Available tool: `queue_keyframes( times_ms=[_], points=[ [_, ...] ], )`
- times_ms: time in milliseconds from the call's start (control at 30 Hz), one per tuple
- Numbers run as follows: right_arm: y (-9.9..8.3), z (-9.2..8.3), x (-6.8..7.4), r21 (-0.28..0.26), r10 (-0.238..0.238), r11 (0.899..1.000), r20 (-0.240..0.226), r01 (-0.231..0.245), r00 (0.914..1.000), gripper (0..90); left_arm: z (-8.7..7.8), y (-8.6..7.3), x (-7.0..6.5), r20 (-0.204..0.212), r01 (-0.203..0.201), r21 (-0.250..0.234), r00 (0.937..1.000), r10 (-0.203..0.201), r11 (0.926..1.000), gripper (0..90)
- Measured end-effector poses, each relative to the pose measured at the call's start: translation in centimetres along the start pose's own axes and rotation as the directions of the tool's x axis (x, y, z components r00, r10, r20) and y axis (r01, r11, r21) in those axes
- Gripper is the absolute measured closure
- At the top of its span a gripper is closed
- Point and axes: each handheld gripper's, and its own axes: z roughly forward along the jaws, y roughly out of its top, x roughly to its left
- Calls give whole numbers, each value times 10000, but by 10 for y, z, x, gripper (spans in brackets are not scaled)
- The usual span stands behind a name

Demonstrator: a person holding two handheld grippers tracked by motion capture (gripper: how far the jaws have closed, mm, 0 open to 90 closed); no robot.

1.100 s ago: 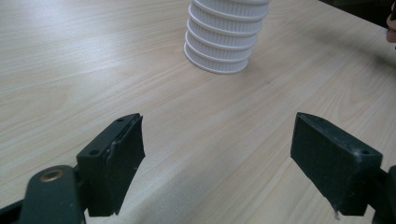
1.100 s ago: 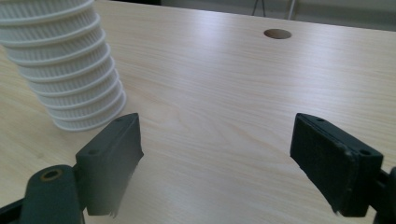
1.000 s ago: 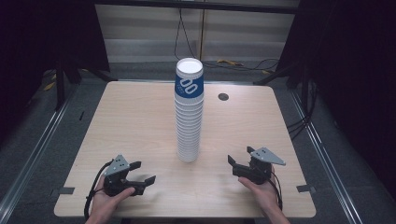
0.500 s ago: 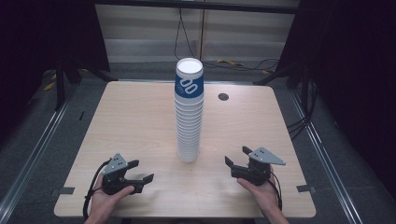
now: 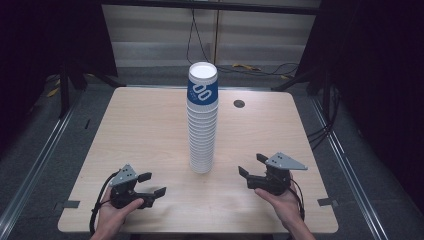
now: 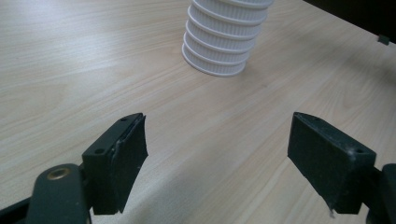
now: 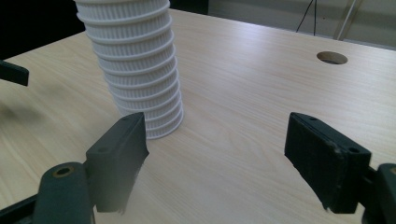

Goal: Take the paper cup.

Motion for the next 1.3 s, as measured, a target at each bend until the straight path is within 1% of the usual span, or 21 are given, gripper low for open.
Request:
queue_keyframes(
  times_ms=[67,100,167,233,300,367,433,467,500,567,633,667,733,767,867,1000,1033,1067,1133,1200,1300],
  points=[
    [5,-1,2,82,49,10000,-168,-48,9998,211,0,-1,0,-28,38,-39,10000,-39,10000,192],
    [7,-1,2,36,77,10000,-201,-76,9998,211,0,-1,1,63,119,-53,9999,-119,9999,191],
    [13,-2,3,-181,60,9998,-249,-65,9997,209,1,0,1,49,124,-54,9999,-124,9999,186],
    [20,-1,4,-329,-15,9995,-191,9,9998,209,3,0,0,83,64,-6,9999,-64,10000,181],
    [26,2,4,-375,41,9993,-336,-53,9994,209,4,0,-2,131,-15,34,9999,15,10000,178],
    [32,6,4,-382,3,9993,-387,-17,9993,209,5,-1,-3,56,-6,7,10000,6,10000,179],
    [38,10,4,-362,-73,9993,-466,56,9989,202,5,0,-2,130,68,-10,9999,-68,10000,213],
    [41,11,4,-304,-65,9995,-481,50,9988,195,5,0,-2,56,68,-49,10000,-68,10000,216],
    [45,12,4,-197,21,9998,-577,-32,9983,194,5,0,-3,70,-1,-97,10000,2,10000,214],
    [52,13,4,-217,-39,9998,-532,27,9986,191,5,0,-4,48,-89,7,9999,89,10000,212],
    [58,12,4,-403,-73,9992,-545,51,9985,187,6,0,-4,243,-68,173,9997,63,9998,211],
    [61,12,5,-489,-154,9987,-524,128,9985,187,6,-1,-4,181,-214,336,9996,208,9992,211],
    [68,11,5,-607,-216,9980,-573,181,9981,184,6,-1,-5,-49,-505,503,9987,509,9975,203],
    [71,10,5,-665,-232,9976,-587,193,9980,183,6,0,-5,-111,-599,475,9981,605,9971,203],
    [80,10,7,-771,-300,9967,-732,243,9969,183,5,1,-6,-197,-705,435,9972,715,9966,197],
    [92,12,10,-876,-481,9953,-875,404,9950,184,5,1,-5,-232,-642,392,9976,652,9972,184],
    [95,13,11,-904,-514,9950,-939,429,9943,185,5,0,-4,-194,-511,403,9985,520,9979,180],
    [98,13,11,-915,-568,9947,-979,478,9936,185,5,0,-4,-139,-472,374,9988,478,9982,179],
    [103,14,12,-998,-662,9935,-1108,552,9916,181,4,0,-4,-116,-490,288,9987,493,9984,181],
    [109,14,12,-1047,-741,9927,-1369,599,9878,181,4,0,-5,-33,-461,251,9989,462,9986,182],
    [115,15,13,-1039,-785,9925,-1429,639,9866,179,3,-1,-5,-56,-417,159,9991,418,9990,182]
  ],
)
